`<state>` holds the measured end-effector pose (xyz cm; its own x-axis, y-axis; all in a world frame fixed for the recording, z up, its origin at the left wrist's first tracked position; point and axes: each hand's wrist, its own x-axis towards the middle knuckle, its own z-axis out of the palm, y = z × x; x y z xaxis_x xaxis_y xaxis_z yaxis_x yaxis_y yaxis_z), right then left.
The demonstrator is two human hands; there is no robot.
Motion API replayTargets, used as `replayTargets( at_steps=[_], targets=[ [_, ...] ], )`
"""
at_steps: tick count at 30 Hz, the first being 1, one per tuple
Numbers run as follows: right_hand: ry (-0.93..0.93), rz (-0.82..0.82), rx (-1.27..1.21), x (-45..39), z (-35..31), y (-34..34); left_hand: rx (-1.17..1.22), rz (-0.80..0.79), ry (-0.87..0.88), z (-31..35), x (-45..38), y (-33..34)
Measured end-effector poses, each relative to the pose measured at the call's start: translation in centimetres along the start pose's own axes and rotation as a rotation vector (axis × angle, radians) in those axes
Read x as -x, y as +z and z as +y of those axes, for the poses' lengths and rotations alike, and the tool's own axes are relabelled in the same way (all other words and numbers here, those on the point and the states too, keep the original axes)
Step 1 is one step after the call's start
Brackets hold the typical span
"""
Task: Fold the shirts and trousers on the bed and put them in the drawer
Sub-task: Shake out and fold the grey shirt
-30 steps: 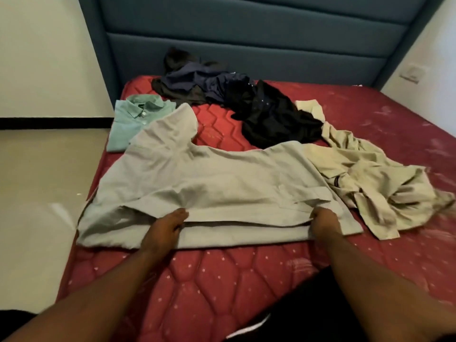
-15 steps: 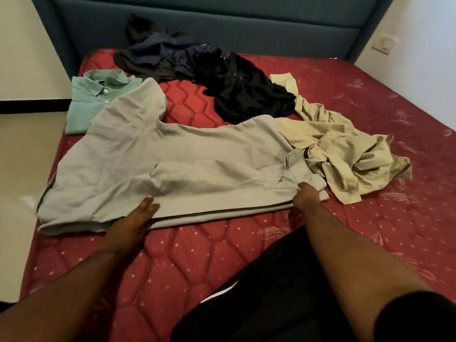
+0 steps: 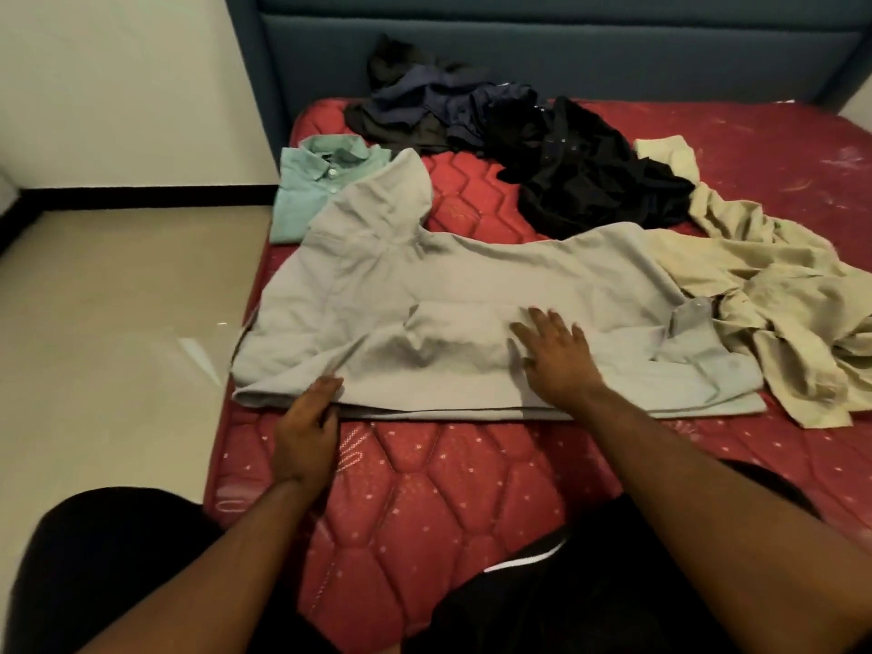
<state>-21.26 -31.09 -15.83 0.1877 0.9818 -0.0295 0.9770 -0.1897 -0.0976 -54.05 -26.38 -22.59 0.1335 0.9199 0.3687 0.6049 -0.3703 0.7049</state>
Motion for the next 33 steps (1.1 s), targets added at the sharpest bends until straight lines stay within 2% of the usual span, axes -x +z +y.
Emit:
replayTargets(
  at_steps=[2, 3, 5, 6, 8, 11, 17, 21, 24, 26, 29, 31, 33],
  targets=[
    [-0.128, -0.037, -0.093, -0.1, -4.3, 1.9, 0.034, 0.022, -0.001, 0.4, -0.3, -0.5],
    [-0.159, -0.109, -0.104, -0.1, -6.2, 3.2, 0.047, 0.025, 0.028, 0.2, -0.5, -1.1],
    [-0.124, -0.268, -0.060, 0.4, -7.2, 5.8, 0.043, 0.049, 0.065, -0.1, -0.5, -2.0],
    [-0.102, -0.291, -0.044, 0.4, -7.5, 6.4, 0.010, 0.069, 0.040, -0.9, -0.6, -2.9],
    [-0.070, -0.301, -0.021, 0.4, -6.6, 6.4, -0.024, 0.076, -0.099, -1.7, -1.1, -4.0],
    [-0.046, -0.329, -0.008, 0.4, -6.6, 5.8, -0.053, -0.023, -0.259, -2.9, -2.1, -5.8],
    [0.042, -0.390, -0.077, 0.1, -6.1, 5.3, -0.197, 0.128, -0.592, -4.7, -3.3, -9.1],
    [0.042, -0.381, -0.042, 0.0, -6.6, 5.0, 0.085, 0.162, -0.680, -4.7, -3.2, -9.7],
    [-0.021, -0.231, -0.023, 0.2, -8.2, 4.9, 0.348, 0.075, -0.824, -4.4, -3.3, -9.3],
    [-0.111, -0.136, -0.053, 0.4, -10.5, 5.1, 0.430, 0.017, -0.845, -4.6, -3.3, -9.1],
    [-0.221, -0.126, -0.047, 0.2, -13.8, 5.5, 0.404, 0.100, -0.763, -4.3, -4.0, -9.8],
    [-0.220, -0.144, -0.055, -0.5, -15.2, 5.7, 0.596, 0.208, -0.756, -3.9, -4.9, -10.6],
    [-0.189, -0.176, -0.086, -1.0, -15.9, 6.0, 0.719, 0.205, -0.810, -3.9, -5.3, -11.0]
  ],
)
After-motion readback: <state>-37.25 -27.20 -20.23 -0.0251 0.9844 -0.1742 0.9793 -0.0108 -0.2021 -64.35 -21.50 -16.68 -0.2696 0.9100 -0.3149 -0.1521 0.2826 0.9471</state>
